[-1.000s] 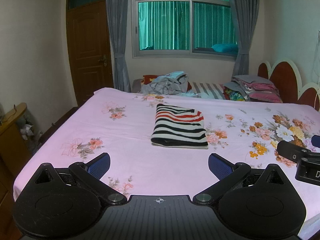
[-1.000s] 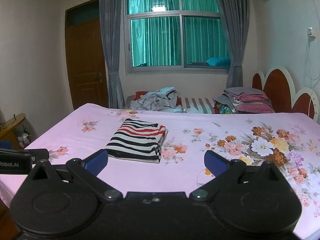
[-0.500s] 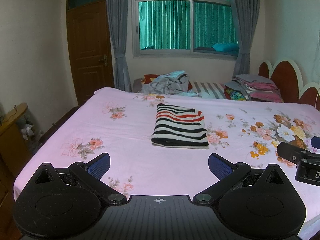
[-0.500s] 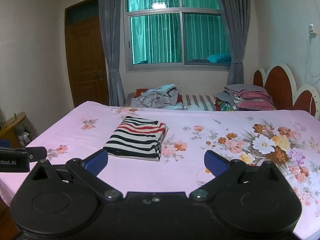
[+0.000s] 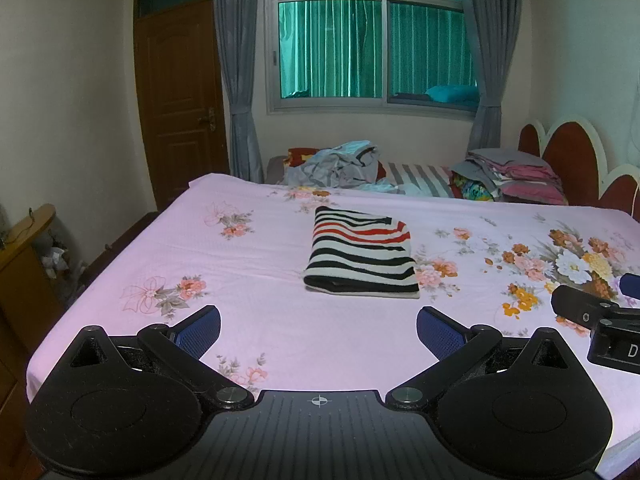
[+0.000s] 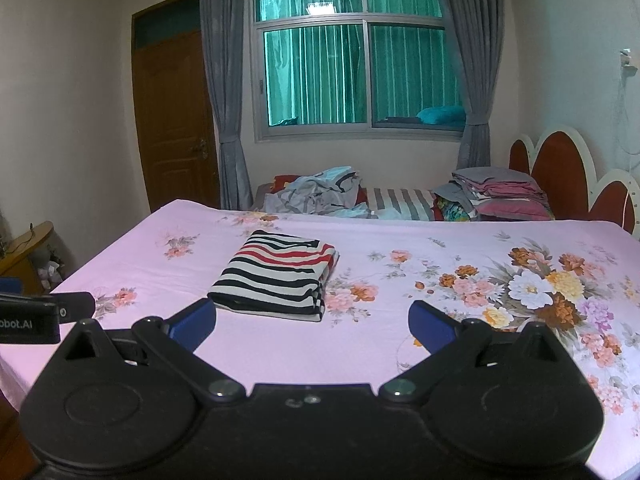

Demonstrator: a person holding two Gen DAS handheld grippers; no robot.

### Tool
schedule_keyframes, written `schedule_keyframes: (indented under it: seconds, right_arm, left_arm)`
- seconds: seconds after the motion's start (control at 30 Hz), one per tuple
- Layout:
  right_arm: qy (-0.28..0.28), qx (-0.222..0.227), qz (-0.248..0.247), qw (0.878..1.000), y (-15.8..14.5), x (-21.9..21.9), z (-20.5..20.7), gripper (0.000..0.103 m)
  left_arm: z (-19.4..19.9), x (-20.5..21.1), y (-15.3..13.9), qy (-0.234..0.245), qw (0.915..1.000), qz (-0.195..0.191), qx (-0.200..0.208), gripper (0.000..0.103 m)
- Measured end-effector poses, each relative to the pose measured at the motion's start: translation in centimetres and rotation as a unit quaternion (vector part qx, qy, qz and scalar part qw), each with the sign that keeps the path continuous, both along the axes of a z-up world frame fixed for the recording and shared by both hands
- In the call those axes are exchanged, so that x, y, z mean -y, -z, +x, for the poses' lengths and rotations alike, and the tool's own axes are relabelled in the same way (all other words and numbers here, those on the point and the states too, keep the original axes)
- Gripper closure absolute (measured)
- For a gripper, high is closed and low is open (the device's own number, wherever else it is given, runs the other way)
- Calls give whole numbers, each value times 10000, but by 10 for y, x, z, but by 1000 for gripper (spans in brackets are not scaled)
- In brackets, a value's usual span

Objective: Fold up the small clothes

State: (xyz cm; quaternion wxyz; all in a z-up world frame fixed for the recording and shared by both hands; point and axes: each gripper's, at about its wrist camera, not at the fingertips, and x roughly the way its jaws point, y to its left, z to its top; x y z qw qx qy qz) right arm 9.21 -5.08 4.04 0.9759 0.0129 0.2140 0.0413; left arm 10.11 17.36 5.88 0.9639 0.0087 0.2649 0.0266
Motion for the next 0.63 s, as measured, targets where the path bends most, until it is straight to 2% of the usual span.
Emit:
schedule_keyframes:
  seconds: [0.5, 0.63]
  right_arm:
    - [-33, -72, -24, 10000, 2, -3, 5, 0]
    - [2, -152, -45, 9999, 6, -1, 8, 0]
  left_arm:
    - [8, -4, 7, 85, 9999, 15, 79, 0]
    - [23, -9, 12, -6, 9999, -28, -96, 0]
